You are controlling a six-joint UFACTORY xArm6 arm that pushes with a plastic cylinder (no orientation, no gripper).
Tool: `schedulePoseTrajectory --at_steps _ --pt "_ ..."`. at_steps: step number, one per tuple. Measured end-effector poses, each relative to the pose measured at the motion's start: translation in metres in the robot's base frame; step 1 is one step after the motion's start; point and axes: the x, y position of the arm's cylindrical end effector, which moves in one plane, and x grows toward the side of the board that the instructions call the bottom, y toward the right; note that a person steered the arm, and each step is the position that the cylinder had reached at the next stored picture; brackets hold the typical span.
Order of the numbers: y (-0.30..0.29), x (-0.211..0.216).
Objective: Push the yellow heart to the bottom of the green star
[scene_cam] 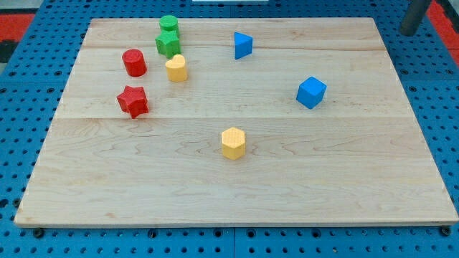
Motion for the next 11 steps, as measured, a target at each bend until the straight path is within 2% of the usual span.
schedulePoseTrajectory --at_steps 1,3,4,5,6,8,9,10,11 --pt "-0.012 0.002" --pt "-0.098 -0.018" --pt "-0.093 -0.006" --pt "-0.111 0.002" --pt "-0.19 0.007" --pt "-0.245 0.07" --pt "-0.388 0.066" --pt "-0.44 0.037" --pt "-0.437 0.008"
